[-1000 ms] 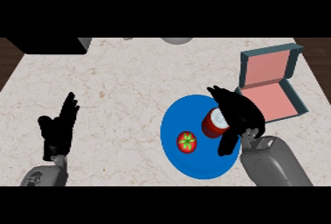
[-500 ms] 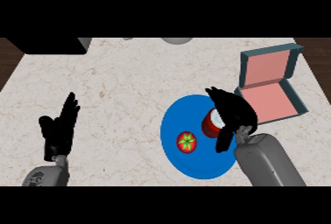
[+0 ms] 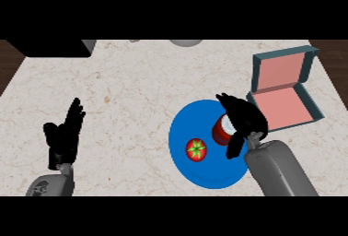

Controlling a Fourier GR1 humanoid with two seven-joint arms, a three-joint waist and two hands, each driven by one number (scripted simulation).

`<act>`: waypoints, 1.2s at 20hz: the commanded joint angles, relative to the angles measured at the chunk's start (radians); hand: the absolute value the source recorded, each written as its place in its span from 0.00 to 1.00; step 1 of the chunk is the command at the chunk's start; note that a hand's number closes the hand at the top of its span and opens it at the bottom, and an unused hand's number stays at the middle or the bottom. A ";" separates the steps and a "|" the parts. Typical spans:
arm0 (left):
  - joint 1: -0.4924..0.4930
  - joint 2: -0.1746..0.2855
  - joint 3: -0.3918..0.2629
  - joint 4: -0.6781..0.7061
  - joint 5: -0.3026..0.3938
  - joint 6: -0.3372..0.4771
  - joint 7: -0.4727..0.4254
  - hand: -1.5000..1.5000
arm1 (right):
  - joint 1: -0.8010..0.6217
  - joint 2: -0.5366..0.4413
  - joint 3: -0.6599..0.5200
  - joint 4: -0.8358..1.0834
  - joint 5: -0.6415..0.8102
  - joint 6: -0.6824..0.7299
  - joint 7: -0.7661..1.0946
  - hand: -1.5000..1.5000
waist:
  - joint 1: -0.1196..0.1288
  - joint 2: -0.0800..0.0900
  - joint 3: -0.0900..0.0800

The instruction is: Pick the can from the plate and place it in the cardboard box

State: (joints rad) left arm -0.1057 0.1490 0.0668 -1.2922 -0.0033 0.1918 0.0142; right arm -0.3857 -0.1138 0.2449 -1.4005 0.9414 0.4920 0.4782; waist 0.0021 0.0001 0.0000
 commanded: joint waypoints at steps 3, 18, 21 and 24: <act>-0.026 -0.011 0.007 0.019 -0.024 0.008 0.008 0.50 | -0.040 0.036 -0.030 0.105 0.039 -0.036 -0.052 1.00 | 0.001 0.000 0.000; 0.040 0.026 0.045 -0.044 0.001 -0.024 0.021 0.50 | 0.236 -0.160 0.149 -0.132 0.089 -0.153 -0.480 1.00 | -0.030 -0.010 0.000; 0.066 0.010 0.043 -0.058 -0.001 -0.007 0.029 0.50 | 0.381 -0.309 0.242 -0.199 0.091 -0.185 -0.693 1.00 | -0.061 -0.020 0.002; 0.067 0.011 0.041 -0.078 -0.007 0.002 0.040 0.50 | 0.525 -0.465 0.224 -0.348 0.085 -0.287 -0.827 1.00 | -0.073 -0.019 0.002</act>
State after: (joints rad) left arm -0.0543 0.1588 0.1031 -1.3532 -0.0071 0.1840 0.0513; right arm -0.0544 -0.4077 0.4235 -1.6430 1.0335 0.2511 -0.1657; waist -0.0465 -0.0279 -0.0052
